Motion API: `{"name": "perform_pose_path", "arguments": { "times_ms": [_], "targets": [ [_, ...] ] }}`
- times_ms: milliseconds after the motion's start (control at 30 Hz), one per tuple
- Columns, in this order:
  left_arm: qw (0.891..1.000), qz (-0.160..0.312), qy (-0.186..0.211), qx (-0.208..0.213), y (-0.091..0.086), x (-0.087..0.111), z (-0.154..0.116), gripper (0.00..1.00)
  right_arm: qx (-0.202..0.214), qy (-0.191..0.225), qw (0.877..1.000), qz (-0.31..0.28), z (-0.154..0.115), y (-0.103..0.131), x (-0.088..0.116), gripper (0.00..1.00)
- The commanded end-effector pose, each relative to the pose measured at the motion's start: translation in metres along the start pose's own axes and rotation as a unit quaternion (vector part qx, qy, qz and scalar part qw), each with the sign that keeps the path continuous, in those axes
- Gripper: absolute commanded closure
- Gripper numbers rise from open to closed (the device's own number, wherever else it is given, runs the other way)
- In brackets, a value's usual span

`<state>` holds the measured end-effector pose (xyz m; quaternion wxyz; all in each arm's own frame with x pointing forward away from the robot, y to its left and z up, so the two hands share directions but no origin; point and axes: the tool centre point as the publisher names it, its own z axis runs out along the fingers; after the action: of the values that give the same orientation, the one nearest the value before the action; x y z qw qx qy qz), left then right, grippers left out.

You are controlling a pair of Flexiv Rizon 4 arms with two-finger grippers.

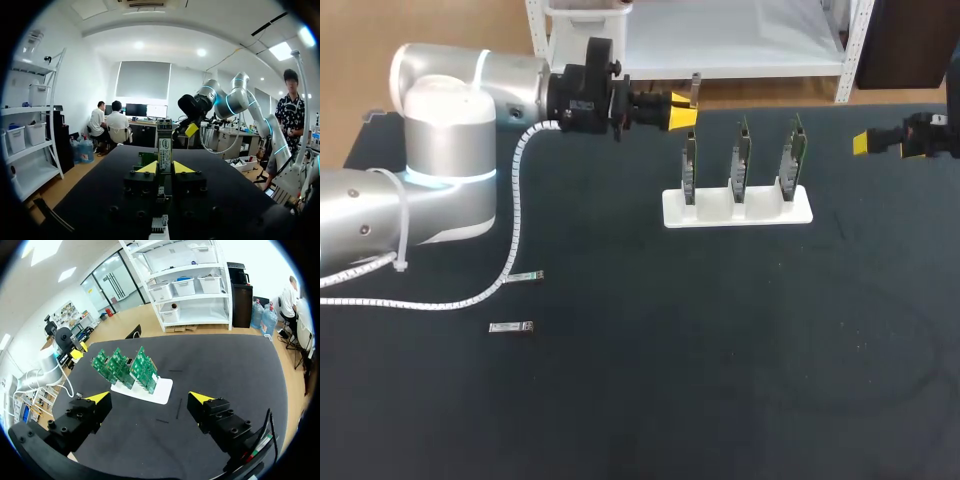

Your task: Pick up the optical module with the left hand, and insert it into the network port with the right hand.

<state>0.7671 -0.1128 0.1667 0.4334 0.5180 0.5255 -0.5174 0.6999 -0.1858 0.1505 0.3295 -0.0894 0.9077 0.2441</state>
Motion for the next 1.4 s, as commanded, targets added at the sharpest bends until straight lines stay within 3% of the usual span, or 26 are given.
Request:
{"name": "perform_pose_path", "arguments": {
  "times_ms": [33, 433, 567, 633, 700, 800, 867, 1000, 1400],
  "targets": [
    [1.000, -0.006, -0.005, -0.004, 0.001, 0.002, -0.001, 1.00, 0.002, 0.000, 1.000, 0.000, 0.000, 0.001, 0.000, 0.00],
    [1.000, -0.006, -0.005, -0.004, 0.001, 0.002, -0.001, 1.00, 0.002, 0.000, 1.000, 0.000, 0.000, 0.001, 0.000, 0.00],
    [1.000, -0.006, -0.005, -0.004, 0.001, 0.002, -0.001, 1.00, -0.056, 0.007, 0.997, -0.048, -0.004, -0.008, -0.026, 0.00],
    [1.000, -0.006, -0.005, -0.004, 0.001, 0.002, -0.001, 1.00, -0.085, 0.006, 0.991, -0.100, -0.004, -0.005, -0.041, 0.00],
    [1.000, -0.006, -0.005, -0.004, 0.001, 0.002, -0.001, 1.00, -0.083, -0.011, 0.984, -0.156, -0.002, 0.002, -0.055, 0.00],
    [1.000, -0.006, -0.005, -0.004, 0.001, 0.002, -0.001, 1.00, -0.131, -0.009, 0.962, -0.240, 0.002, 0.022, -0.068, 0.00],
    [1.000, -0.006, -0.005, -0.004, 0.001, 0.002, -0.001, 1.00, -0.176, 0.016, 0.946, -0.270, 0.009, 0.033, -0.072, 0.00],
    [1.000, -0.006, -0.005, -0.004, 0.001, 0.002, -0.001, 1.00, -0.213, 0.041, 0.929, -0.300, 0.025, 0.049, -0.076, 0.00],
    [1.000, -0.006, -0.005, -0.004, 0.001, 0.002, -0.001, 1.00, -0.211, 0.038, 0.928, -0.305, 0.035, 0.059, -0.080, 0.00]
  ]
}}
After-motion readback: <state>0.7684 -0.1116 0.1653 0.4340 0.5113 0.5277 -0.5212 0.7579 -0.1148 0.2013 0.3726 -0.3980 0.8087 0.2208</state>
